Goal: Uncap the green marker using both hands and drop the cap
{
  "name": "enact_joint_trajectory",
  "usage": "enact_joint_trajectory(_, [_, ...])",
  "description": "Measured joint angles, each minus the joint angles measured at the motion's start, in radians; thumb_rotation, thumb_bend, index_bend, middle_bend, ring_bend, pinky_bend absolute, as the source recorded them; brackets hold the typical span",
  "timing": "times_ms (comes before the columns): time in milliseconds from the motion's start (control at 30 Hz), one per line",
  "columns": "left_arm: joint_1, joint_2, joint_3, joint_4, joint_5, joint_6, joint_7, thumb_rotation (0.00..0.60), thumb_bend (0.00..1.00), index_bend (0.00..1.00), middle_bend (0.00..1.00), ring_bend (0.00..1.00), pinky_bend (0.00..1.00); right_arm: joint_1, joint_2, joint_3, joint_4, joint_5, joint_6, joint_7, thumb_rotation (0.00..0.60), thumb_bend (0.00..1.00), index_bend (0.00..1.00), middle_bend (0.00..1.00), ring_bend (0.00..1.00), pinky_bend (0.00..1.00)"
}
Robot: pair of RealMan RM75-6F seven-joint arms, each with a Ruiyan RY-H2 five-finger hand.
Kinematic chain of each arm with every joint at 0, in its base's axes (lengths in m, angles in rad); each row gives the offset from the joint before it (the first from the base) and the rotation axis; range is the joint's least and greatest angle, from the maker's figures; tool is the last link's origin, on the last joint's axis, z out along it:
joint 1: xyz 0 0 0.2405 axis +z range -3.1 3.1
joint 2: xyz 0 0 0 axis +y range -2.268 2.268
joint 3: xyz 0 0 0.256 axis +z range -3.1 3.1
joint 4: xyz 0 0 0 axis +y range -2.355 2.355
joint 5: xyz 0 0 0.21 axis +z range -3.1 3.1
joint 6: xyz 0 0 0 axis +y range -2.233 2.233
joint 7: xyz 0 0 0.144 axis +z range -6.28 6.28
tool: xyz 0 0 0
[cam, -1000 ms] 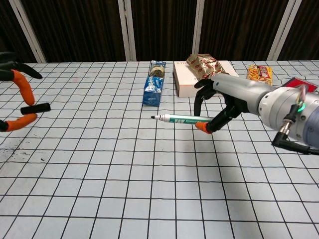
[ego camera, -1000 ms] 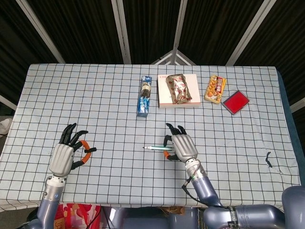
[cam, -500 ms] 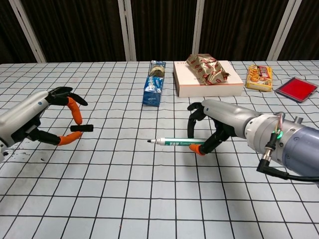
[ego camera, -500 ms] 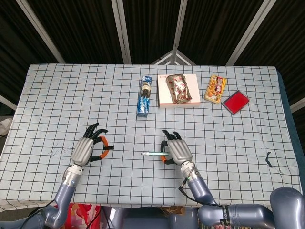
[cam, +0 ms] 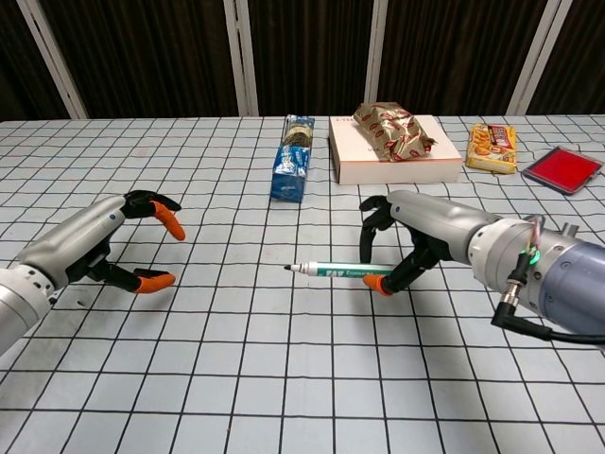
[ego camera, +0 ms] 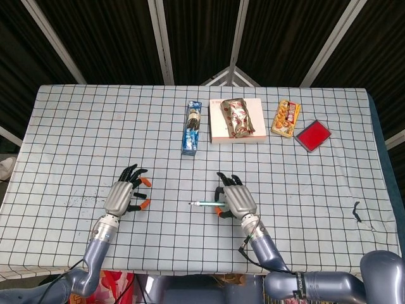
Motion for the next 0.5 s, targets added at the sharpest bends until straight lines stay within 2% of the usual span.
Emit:
enact_joint_trajectory(67, [-0.001,0.007,-0.001,-0.015,0.001,0.001,0.000,0.600,0.19,0.14,0.00,0.00,0.00,-0.002,0.002,0.002,0.000,0.000,0.000,-0.001,0.600,0.50,0.65,0.08,0.17,0.07])
enact_joint_trajectory(200, [0.001,0.044,-0.002,-0.079,0.007,0.012,-0.010,0.600,0.18,0.14,0.00,0.00,0.00,-0.005,0.002,0.003,0.006,0.004,-0.004,-0.003,0.600,0.50,0.65,0.08,0.17,0.07])
enact_joint_trajectory(500, [0.041,0.223,-0.011,-0.364,0.029,0.105,-0.021,0.600,0.18,0.15,0.01,0.00,0.00,-0.009,-0.014,0.007,0.047,0.006,-0.028,0.015,0.600,0.50,0.65,0.08,0.16,0.07])
